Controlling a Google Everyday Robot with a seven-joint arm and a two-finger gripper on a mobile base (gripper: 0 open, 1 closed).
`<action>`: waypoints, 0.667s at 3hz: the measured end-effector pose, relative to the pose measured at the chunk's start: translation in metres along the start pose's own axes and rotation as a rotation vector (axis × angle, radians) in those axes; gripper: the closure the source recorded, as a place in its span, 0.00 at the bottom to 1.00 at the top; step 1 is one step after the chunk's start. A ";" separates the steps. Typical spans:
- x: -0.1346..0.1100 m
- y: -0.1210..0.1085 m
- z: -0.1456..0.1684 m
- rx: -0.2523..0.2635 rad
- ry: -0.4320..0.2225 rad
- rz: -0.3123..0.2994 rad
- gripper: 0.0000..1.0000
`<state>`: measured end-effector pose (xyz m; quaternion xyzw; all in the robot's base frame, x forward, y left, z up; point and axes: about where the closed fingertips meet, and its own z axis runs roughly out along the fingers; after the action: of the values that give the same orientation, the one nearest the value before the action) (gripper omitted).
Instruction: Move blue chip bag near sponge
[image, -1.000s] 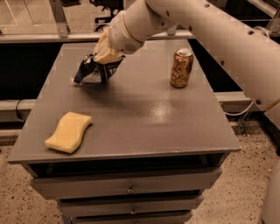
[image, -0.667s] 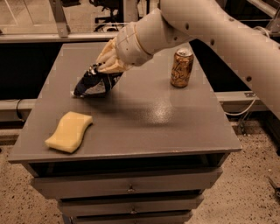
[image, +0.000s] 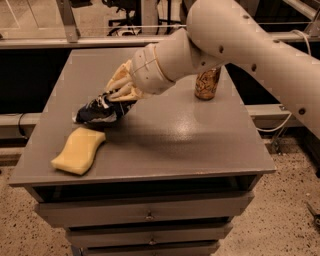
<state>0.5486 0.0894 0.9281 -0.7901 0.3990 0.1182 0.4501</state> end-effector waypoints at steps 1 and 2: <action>-0.008 0.025 0.009 -0.041 0.021 -0.024 0.74; -0.005 0.037 0.014 -0.063 0.036 -0.019 0.51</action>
Offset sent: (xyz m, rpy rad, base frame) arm -0.0328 -0.0016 -0.0434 -0.1005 0.0212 0.0155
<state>0.5205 0.0930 0.8994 -0.8099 0.3955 0.1120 0.4186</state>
